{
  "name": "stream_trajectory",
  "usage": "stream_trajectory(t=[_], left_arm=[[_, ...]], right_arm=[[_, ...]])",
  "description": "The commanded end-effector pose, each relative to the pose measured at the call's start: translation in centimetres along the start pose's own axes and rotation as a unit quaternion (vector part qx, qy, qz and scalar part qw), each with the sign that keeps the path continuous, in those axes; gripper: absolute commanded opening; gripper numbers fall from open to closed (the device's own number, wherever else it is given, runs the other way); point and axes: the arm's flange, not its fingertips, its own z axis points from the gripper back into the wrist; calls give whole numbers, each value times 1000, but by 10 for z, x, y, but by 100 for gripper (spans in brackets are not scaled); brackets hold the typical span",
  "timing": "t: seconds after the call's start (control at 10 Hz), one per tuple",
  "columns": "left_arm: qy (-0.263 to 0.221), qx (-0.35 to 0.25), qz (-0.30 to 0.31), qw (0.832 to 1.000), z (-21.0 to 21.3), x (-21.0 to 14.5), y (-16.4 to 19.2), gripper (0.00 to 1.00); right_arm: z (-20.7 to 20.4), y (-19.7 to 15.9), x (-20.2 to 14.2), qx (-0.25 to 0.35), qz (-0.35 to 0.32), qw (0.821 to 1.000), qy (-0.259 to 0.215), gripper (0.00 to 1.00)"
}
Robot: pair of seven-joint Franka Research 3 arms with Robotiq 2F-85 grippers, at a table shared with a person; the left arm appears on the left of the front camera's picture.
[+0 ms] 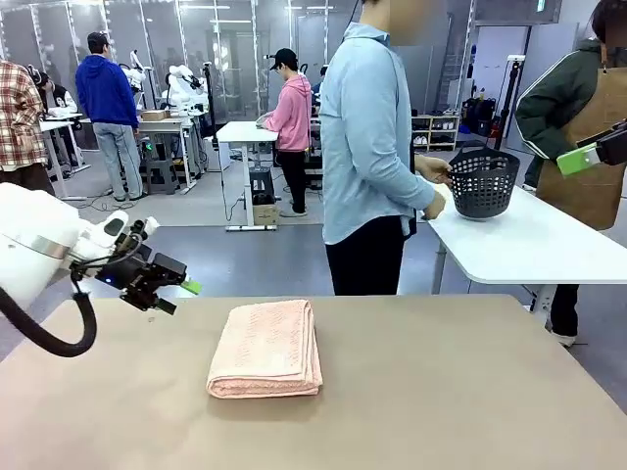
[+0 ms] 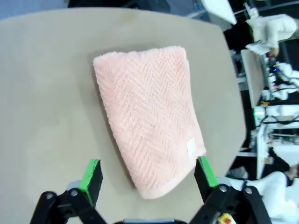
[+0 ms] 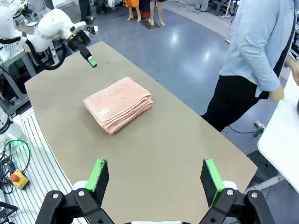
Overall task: Fold the towel.
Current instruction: Pick up the 100 cm Hotel Towel and place it on the left side of the table.
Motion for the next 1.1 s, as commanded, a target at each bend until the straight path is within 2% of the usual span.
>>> stream_trajectory(t=[0.0, 0.3, 0.6, 1.0], left_arm=[[-13, -22, 38, 999, -19, 18, 15, 100], [19, -57, 57, 997, -54, 17, 35, 100], [19, -88, 68, 994, -78, 13, 41, 100], [32, -90, 90, 991, -101, 3, 52, 100]], right_arm=[[0, 1, 0, -2, -1, 1000, 1, 100], [0, 1, 0, -2, -1, 1000, 1, 100], [0, 1, 0, -2, -1, 1000, 1, 100], [0, 1, 0, -2, -1, 1000, 1, 100]])
